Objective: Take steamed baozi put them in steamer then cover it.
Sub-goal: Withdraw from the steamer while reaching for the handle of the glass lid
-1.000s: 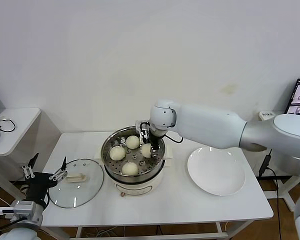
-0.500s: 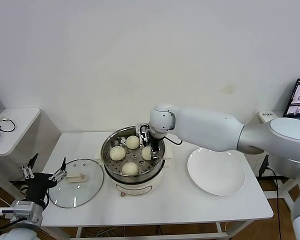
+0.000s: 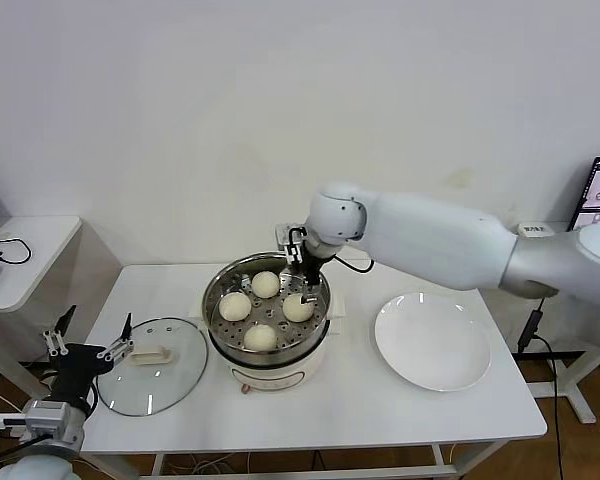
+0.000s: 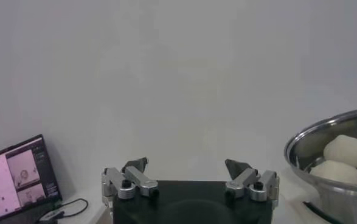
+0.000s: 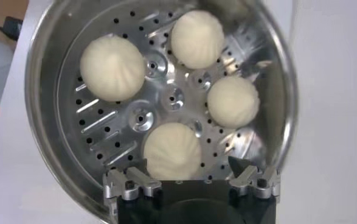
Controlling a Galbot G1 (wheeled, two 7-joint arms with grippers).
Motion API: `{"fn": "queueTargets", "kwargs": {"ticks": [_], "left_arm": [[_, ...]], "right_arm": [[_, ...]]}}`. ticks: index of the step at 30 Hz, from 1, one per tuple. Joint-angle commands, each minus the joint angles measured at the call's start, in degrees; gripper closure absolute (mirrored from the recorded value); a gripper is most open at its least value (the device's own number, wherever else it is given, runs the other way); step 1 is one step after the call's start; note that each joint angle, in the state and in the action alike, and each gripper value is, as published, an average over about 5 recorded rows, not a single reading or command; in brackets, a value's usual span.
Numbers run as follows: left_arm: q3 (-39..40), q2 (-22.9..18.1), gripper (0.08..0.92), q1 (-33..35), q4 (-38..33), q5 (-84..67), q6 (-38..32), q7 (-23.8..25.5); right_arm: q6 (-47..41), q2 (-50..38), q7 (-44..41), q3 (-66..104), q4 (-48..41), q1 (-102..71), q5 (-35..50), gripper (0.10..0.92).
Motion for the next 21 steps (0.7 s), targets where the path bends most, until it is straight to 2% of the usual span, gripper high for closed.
{"fn": "queueTargets", "kwargs": {"ticks": [1,4,8,14,17,21], "left_arm": [[0.0,0.2,0.177,0.1,0.1,0.0,0.0,0.1],[0.1,0.4,0.177,0.1,0.1,0.1,0.1,0.0],[0.1,0.7,0.177,0.0,0.3,0.2,0.1,0.0],[0.5,0.6,0.177,0.0,1.8,1.3,-0.3,0.0],[1.1,0.4,0.177,-0.3,2.9,2.2,-0.7,0.0],[2.1,0.4,0.177,-0.8,4.0,3.8,-1.3,-0.1]], "right_arm": [[-0.1,-12.8,9.5,7.4,13.4,-1.6,6.3,0.203],[1.0,-17.5,17.0,12.4,18.4,-7.0,9.7,0.203],[3.7,-23.8,26.4,21.3,24.2,-17.1,10.1,0.203],[14.6,-31.3,43.0,40.9,29.3,-42.0,7.6,0.202],[19.4,-31.4,47.1,55.7,30.4,-57.7,4.9,0.203],[28.2,-26.4,49.7,75.1,30.7,-77.3,-0.1,0.203]]}}
